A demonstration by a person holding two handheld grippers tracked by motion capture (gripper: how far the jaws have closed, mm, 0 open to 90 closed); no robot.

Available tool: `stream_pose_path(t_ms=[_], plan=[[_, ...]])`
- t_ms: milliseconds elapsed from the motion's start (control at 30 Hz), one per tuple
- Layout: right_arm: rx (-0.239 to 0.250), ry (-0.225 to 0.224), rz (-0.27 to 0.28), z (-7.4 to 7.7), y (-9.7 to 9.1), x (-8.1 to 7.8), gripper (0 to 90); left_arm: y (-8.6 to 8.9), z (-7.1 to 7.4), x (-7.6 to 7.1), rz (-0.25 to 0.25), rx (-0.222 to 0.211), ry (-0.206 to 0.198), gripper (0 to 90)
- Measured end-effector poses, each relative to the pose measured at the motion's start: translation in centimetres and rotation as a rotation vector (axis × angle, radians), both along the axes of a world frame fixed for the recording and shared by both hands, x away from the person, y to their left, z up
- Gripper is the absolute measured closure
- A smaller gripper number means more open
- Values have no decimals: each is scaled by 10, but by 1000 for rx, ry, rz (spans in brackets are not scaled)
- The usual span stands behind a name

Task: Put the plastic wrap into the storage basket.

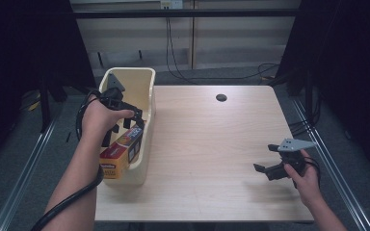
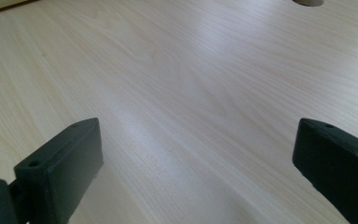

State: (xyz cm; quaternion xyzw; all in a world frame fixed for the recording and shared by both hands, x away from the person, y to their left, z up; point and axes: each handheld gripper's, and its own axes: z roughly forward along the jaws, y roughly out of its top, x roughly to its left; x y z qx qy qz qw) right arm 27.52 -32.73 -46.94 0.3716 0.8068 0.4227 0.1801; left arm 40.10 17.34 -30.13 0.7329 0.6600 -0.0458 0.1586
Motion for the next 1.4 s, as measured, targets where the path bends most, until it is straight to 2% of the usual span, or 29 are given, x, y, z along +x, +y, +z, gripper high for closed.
stream_pose_path(t_ms=[167,333,433,500,767,1033,1167,1400], plan=[[4,1,-2,0,0,0,12,-6,13,-2,-18,-13,-45,114],[0,3,1,0,1,-1,13,-11,18,-3,-41,-12,-54,105],[-2,-2,3,0,1,0,13,-15,22,-2,-52,-30,-63,101],[-1,-5,0,0,2,-1,12,-19,23,-3,-63,-20,-67,97],[-4,0,5,0,3,-1,13,-34,28,-4,-105,-44,-93,71],[-1,3,8,0,2,-1,13,-48,24,-6,-136,-77,-103,60],[-6,-1,8,0,3,0,13,-58,20,-9,-172,-98,-106,50],[-3,6,13,0,2,-1,13,-69,14,-11,-196,-108,-102,49]])
